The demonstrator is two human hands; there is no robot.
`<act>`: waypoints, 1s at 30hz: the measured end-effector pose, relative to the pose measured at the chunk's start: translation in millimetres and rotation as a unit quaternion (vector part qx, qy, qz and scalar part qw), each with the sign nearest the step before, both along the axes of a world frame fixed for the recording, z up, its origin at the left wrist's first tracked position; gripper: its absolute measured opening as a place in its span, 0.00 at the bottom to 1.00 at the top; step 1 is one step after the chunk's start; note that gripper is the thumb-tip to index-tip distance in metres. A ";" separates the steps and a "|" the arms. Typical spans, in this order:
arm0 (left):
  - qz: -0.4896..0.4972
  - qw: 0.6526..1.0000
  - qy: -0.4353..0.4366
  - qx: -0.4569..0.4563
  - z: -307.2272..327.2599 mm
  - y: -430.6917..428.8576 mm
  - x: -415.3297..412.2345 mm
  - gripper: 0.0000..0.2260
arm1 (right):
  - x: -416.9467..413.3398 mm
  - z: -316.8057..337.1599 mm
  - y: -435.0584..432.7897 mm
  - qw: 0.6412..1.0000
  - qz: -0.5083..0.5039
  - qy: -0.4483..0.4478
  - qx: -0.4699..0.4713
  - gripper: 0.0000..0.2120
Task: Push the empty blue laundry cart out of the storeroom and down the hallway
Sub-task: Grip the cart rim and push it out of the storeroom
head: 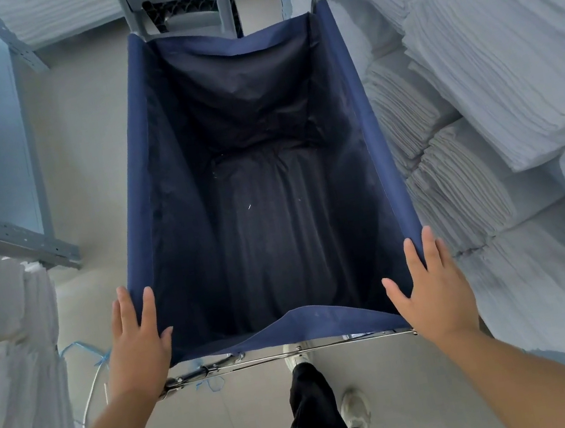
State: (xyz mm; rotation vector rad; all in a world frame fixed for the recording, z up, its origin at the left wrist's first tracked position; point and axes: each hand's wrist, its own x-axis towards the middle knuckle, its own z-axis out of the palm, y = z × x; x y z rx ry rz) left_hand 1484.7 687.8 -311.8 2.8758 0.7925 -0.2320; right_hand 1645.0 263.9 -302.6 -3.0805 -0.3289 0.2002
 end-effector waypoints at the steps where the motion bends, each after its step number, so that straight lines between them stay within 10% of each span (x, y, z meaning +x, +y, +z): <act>1: 0.002 1.000 0.000 0.001 -0.1 -2.8 -5.3 0.35 | -2.5 0.5 -1.4 1.000 0.001 0.002 0.003 0.37; 30: 0.027 0.999 -0.001 0.031 8.2 -69.1 -130.4 0.35 | -77.5 1.8 -34.6 0.999 0.049 0.021 -0.010 0.38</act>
